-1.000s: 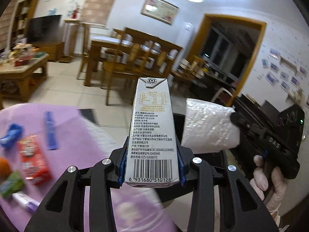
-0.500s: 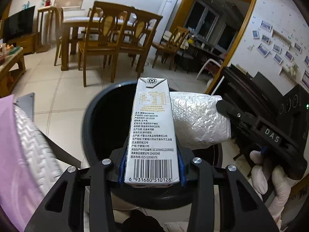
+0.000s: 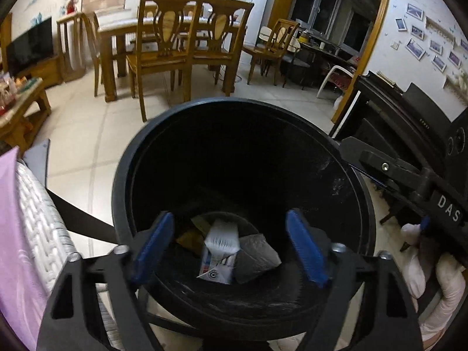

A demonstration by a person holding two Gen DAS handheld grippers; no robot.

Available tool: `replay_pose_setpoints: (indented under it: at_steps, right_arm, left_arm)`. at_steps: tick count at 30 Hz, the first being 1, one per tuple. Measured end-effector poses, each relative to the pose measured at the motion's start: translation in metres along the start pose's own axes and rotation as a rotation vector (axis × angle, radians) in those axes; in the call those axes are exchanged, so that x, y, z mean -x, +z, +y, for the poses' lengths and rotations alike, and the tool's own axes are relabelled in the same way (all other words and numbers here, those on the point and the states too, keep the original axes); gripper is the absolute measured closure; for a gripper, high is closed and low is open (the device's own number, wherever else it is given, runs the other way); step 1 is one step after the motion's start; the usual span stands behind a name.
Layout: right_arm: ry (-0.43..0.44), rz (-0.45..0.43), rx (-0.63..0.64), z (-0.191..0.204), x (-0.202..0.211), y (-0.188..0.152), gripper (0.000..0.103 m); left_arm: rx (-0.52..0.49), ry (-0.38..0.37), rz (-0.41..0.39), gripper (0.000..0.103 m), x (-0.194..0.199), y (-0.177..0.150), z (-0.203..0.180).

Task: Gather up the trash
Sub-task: 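Carry both items over the black bin while both tools open to drop them, then grasp the purple spray bottle with the right tool while the left tool grasps the red milk box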

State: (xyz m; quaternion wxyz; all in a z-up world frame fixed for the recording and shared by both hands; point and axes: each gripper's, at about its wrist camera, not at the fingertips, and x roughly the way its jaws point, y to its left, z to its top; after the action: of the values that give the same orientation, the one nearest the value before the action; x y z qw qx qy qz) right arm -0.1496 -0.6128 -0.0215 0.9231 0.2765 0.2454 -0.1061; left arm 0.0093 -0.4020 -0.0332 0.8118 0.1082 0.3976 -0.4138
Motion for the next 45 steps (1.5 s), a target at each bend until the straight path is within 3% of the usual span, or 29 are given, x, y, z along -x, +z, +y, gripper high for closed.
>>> replay_pose_setpoints:
  at_steps: [3, 11, 18, 23, 27, 37, 40, 45]
  right_arm:
    - [0.005, -0.007, 0.002, 0.002, 0.001, 0.0, 0.044]
    - [0.033, -0.011, -0.003, 0.007, 0.004, 0.004, 0.008]
    - [0.017, -0.033, -0.011, 0.01, 0.009, 0.007, 0.005]
    - [-0.125, -0.045, 0.052, 0.021, -0.001, 0.003, 0.005]
    - [-0.141, -0.042, 0.097, 0.03, -0.007, -0.003, 0.005]
    - [0.059, 0.061, 0.162, 0.09, -0.018, -0.026, 0.005]
    - [0.146, 0.119, 0.24, 0.124, -0.019, -0.039, 0.005]
    - [0.303, 0.227, 0.467, 0.209, -0.021, -0.077, 0.005]
  left_arm:
    - [-0.025, 0.01, 0.01, 0.012, 0.0, -0.001, -0.003]
    - [-0.079, 0.058, -0.01, 0.005, 0.011, -0.003, -0.012]
    - [-0.111, 0.076, -0.03, 0.005, 0.023, -0.006, -0.016]
    - [-0.119, 0.087, -0.031, 0.005, 0.035, -0.012, -0.015]
    - [-0.117, 0.101, -0.056, 0.005, 0.055, -0.018, -0.008]
    - [-0.055, 0.138, -0.092, 0.005, 0.118, -0.051, 0.046]
    - [-0.028, 0.157, -0.097, 0.005, 0.142, -0.073, 0.07]
    - [0.045, 0.256, -0.108, 0.005, 0.194, -0.118, 0.136]
